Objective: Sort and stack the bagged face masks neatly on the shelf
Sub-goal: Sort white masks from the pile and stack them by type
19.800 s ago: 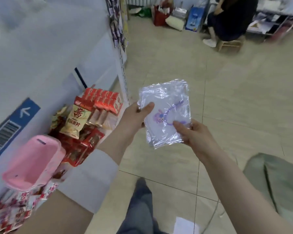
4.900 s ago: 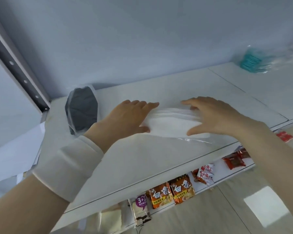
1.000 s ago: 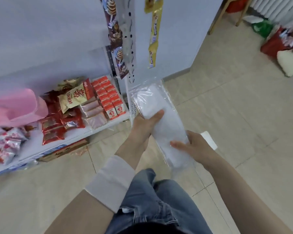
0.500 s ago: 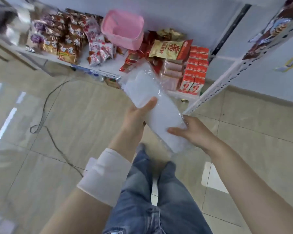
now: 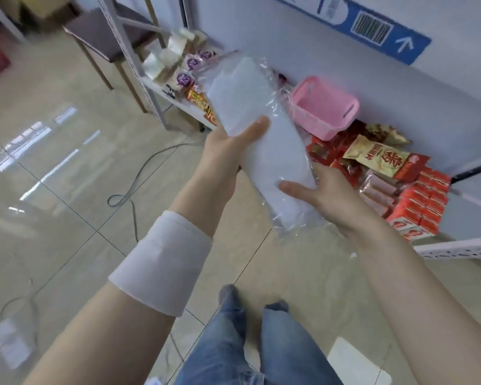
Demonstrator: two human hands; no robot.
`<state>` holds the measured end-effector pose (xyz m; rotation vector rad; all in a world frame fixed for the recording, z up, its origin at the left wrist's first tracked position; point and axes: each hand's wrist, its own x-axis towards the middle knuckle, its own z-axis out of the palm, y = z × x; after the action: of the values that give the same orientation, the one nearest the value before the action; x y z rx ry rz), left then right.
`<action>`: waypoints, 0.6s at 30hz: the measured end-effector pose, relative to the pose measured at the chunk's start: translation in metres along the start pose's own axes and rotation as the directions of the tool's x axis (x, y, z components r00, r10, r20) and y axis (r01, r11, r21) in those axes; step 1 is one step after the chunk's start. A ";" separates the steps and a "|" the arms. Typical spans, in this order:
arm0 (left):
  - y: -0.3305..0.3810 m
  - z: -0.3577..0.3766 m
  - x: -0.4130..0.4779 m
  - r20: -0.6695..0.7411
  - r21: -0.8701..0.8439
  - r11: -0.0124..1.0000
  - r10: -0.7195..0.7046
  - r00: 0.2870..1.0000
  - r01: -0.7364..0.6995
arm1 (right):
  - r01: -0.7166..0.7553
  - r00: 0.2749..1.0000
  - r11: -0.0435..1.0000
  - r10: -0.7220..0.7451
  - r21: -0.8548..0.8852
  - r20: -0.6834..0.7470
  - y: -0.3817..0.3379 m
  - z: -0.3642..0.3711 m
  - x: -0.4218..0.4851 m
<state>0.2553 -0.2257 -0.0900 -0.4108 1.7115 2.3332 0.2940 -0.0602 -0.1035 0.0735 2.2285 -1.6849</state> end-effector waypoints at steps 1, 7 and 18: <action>0.014 -0.005 0.011 0.014 0.001 1.000 0.011 1.000 -0.011 | 0.022 1.000 1.000 -0.022 -0.010 -0.006 -0.013 0.002 0.013; 0.101 0.002 0.094 0.163 -0.053 0.996 0.083 0.983 -0.076 | 0.126 0.991 0.989 -0.129 -0.073 -0.034 -0.087 -0.022 0.094; 0.220 0.080 0.247 0.364 -0.032 0.991 0.133 0.922 -0.130 | 0.150 0.970 0.978 -0.174 -0.147 -0.172 -0.186 -0.133 0.222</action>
<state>-0.0577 -0.2126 0.0426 0.1410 1.5890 2.3214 0.0079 -0.0254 0.0327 0.0146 2.5416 -1.6653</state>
